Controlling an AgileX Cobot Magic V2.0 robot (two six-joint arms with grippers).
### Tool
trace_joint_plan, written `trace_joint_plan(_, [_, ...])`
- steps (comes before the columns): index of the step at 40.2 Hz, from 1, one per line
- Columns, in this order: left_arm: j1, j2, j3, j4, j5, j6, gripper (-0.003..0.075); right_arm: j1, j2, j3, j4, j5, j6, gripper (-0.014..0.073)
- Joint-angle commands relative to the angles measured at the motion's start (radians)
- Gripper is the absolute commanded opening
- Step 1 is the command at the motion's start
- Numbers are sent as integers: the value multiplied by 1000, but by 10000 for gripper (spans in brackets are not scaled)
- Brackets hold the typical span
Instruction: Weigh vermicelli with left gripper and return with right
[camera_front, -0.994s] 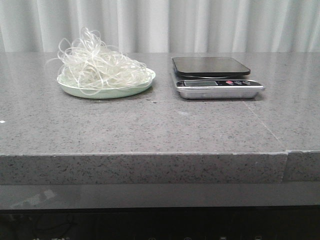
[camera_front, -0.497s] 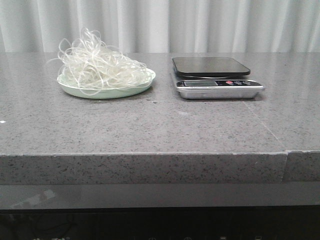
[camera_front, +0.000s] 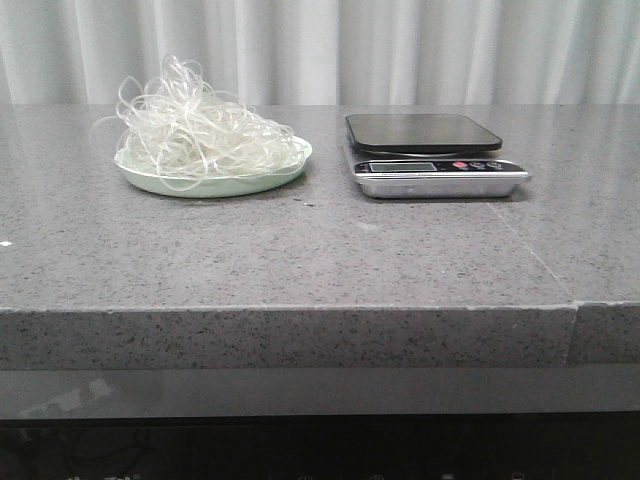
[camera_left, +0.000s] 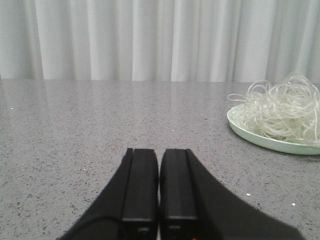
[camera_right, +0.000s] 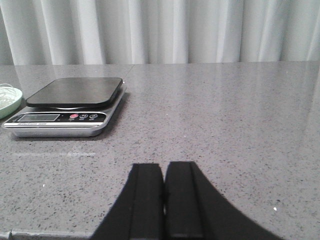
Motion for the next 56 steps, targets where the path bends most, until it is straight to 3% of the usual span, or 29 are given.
trace_joint_plan(1, [-6,-24,37,-9,-81,-7,156,-4,-15,-3,38,-90,-14,164])
trace_joint_plan(7, [-6,-24,37,-9,-81,-7,156,-4,-15,-3,153,-99,-129,164])
trace_joint_plan(56, [-6,-24,37,-9,-81,-7,156,-4,-16,-3,146,-111,-133,164])
